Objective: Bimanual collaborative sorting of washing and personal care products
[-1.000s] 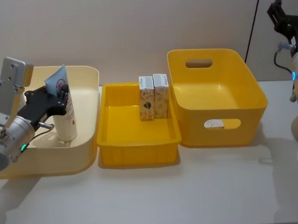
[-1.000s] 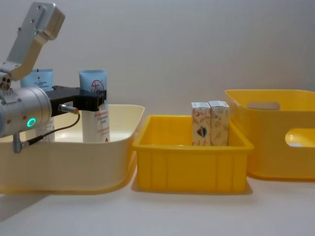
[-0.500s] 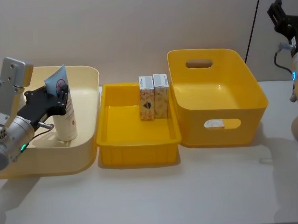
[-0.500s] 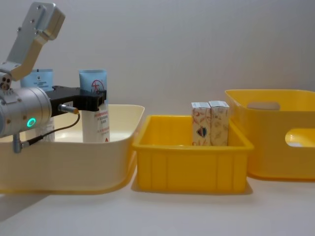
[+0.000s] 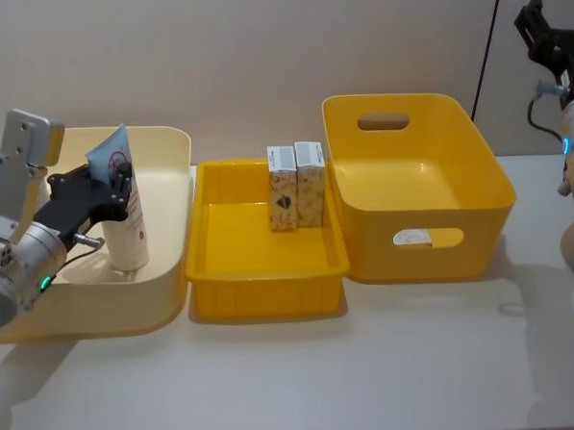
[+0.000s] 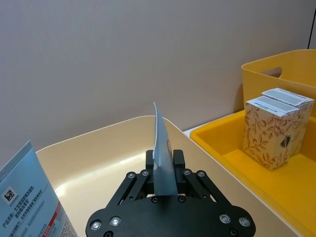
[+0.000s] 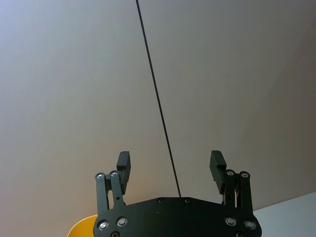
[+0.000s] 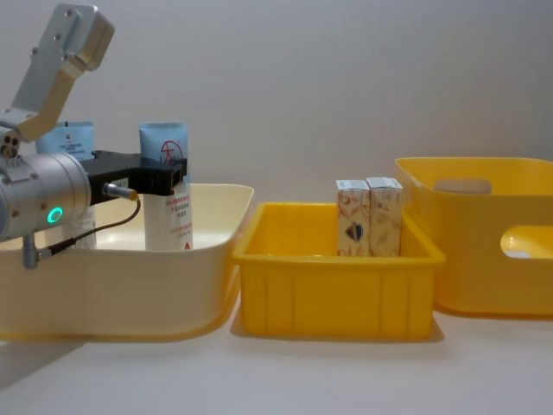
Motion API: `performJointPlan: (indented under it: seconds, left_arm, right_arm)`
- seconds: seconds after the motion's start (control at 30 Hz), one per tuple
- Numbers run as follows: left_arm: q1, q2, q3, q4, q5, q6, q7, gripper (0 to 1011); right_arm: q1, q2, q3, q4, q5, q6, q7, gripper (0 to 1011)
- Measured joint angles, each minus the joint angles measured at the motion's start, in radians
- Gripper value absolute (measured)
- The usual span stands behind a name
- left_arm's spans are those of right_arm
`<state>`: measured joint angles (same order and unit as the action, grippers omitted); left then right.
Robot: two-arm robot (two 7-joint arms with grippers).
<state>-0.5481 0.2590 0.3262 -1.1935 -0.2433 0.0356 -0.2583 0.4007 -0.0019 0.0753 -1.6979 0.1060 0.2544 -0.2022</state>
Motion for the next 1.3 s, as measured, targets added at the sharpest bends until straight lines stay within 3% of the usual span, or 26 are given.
performJointPlan:
  seconds: [0.7,1.1,1.3]
  left_arm:
    - [-0.09,-0.007,-0.009,0.02,0.011,-0.078,-0.062,203]
    - [-0.156,-0.034,-0.025,0.054,-0.042,-0.148,-0.153,203]
    - [-0.214,-0.049,-0.023,0.083,-0.08,-0.19,-0.226,203]
  right_arm:
    - [0.0,0.0,0.0,0.0,0.0,0.0,0.0,1001]
    - [0.0,0.0,0.0,0.0,0.0,0.0,0.003,1001]
    - [0.0,0.009,-0.004,0.006,0.007,-0.011,0.035,1001]
